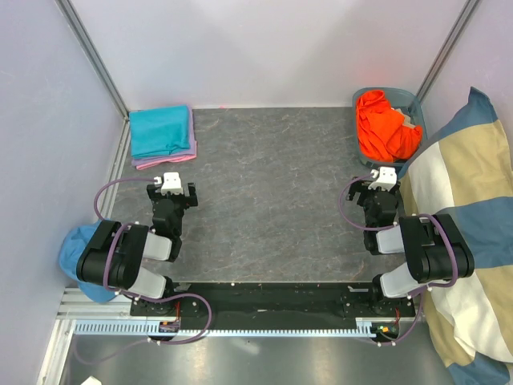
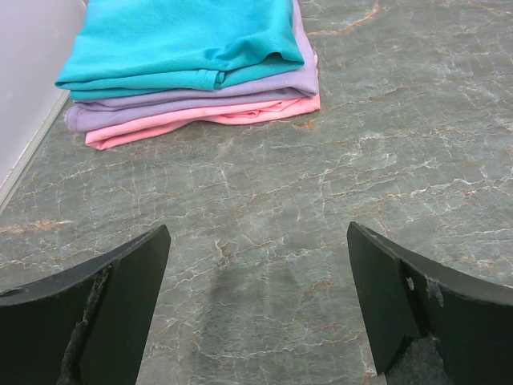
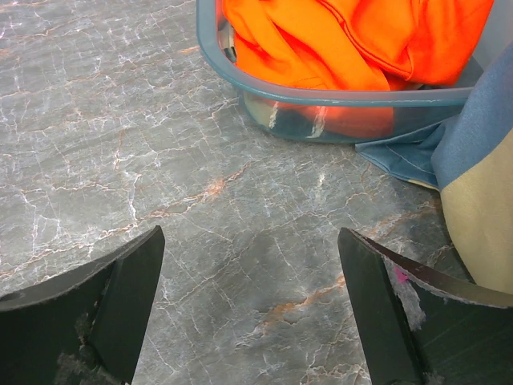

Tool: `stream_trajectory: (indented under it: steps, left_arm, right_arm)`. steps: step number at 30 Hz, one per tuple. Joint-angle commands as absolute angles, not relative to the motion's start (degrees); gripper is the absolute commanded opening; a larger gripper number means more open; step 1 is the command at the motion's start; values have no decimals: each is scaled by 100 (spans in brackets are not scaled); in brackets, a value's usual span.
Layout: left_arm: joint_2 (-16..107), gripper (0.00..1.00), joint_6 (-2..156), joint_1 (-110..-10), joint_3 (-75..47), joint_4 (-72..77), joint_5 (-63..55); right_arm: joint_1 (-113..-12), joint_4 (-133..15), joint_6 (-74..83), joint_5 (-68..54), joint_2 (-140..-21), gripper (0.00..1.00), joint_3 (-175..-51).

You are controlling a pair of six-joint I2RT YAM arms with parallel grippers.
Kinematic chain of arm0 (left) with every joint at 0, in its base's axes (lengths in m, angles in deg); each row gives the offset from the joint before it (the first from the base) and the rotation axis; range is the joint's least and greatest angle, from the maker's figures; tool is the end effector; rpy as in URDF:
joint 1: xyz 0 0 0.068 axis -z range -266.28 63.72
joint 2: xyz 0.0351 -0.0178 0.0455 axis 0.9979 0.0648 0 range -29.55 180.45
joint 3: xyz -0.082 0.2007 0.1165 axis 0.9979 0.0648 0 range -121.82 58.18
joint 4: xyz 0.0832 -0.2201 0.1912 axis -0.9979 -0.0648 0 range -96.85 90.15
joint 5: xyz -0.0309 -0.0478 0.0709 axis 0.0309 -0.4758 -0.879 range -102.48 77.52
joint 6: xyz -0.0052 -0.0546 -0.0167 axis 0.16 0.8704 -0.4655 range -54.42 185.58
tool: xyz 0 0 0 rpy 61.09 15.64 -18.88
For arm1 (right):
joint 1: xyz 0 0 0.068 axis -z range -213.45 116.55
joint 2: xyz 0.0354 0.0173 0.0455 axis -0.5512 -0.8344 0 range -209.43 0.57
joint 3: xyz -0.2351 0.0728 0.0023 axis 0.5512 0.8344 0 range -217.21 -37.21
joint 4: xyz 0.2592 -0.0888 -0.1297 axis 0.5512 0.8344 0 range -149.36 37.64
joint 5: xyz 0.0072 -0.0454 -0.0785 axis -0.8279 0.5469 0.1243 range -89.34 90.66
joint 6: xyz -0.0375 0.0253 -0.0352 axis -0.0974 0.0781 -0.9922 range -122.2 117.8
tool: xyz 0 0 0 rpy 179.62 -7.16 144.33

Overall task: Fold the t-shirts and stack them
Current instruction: Grab crumpled tshirt from bin with the right arm

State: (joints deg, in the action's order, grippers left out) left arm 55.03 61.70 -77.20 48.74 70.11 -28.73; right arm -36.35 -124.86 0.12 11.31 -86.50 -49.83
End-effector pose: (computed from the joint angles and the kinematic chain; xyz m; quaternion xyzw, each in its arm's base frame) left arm 0.2410 -0.0271 0.0745 -0.0122 0.7371 0.0740 0.6717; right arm 0.2557 0.0054 0.0694 0.0565 0.7571 -0.0410 0.6495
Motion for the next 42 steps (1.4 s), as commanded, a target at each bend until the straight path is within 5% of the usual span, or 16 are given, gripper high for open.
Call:
stream_trajectory:
  steps: [1,26,33,42]
  left_arm:
    - [5395,100,6400,-7750,4772,7205,-2874]
    - [5237,100,6506,-7785,4842,7153,-3085]
    - [5088,100,6383,-7767,5185,7794,-2892]
    - [2751,100,7883,-7688,3911,4060,-3692]
  right_arm:
    - [-3653,-12686,17,1112,-8662,98,-5119]
    - [-3679,-12686,34,1217,-8619,98,-5153]
    - [-3705,-9393,341,1289,-7776,98,-6700]
    - [-3732,-8249,1168,1252,-6834,98,-7675]
